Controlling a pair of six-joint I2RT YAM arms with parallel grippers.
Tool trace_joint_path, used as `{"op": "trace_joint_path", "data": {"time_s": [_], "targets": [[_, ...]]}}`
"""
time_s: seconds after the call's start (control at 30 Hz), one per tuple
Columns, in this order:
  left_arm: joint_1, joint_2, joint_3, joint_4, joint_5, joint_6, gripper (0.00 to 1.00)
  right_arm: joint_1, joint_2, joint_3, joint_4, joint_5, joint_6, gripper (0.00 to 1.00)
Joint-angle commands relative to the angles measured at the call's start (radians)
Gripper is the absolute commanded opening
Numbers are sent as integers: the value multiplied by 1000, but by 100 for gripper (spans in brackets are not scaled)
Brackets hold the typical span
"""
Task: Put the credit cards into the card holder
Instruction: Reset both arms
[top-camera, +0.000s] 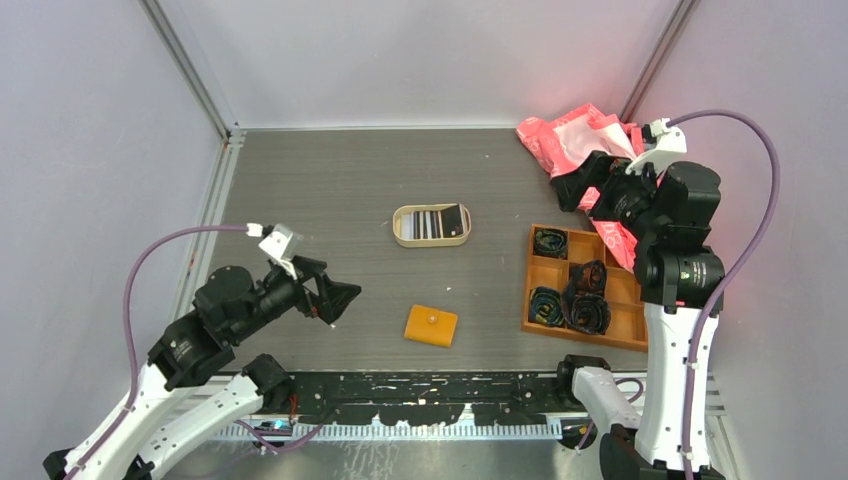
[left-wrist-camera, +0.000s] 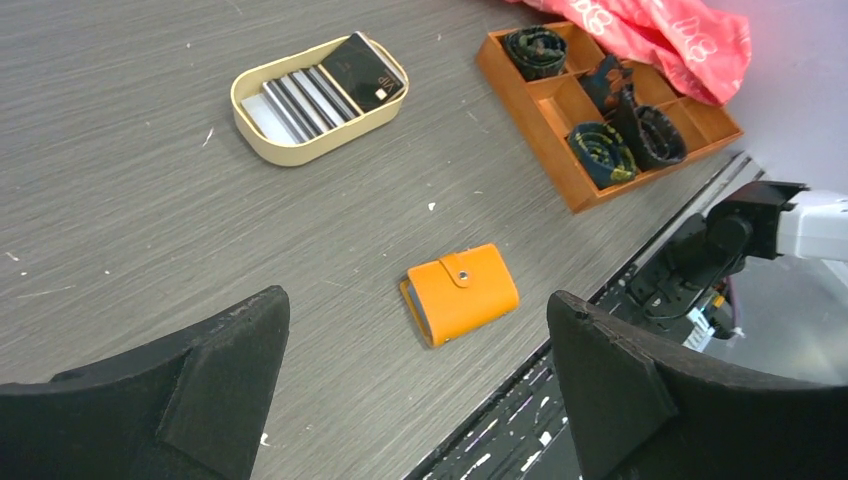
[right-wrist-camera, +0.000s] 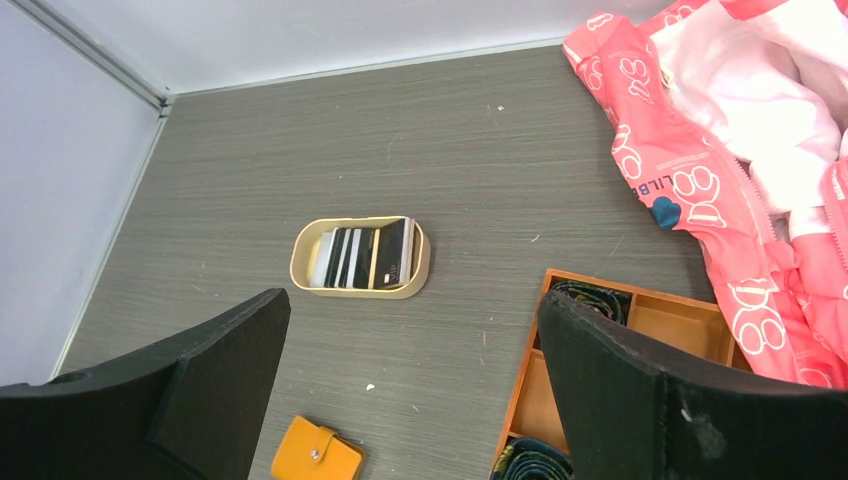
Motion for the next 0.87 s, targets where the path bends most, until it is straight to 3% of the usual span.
{"op": "trace_joint_path", "data": {"time_s": [0.0, 0.53, 0.83], "targets": [[6, 66, 52, 60, -1, 90, 100, -26, 11, 8, 46, -22, 21, 100], [12, 165, 63, 43, -93, 308, 100, -150, 30, -8, 62, -102, 26, 99], [26, 103, -24, 62, -134, 297, 100, -201, 0, -27, 73, -129, 31, 99]]}}
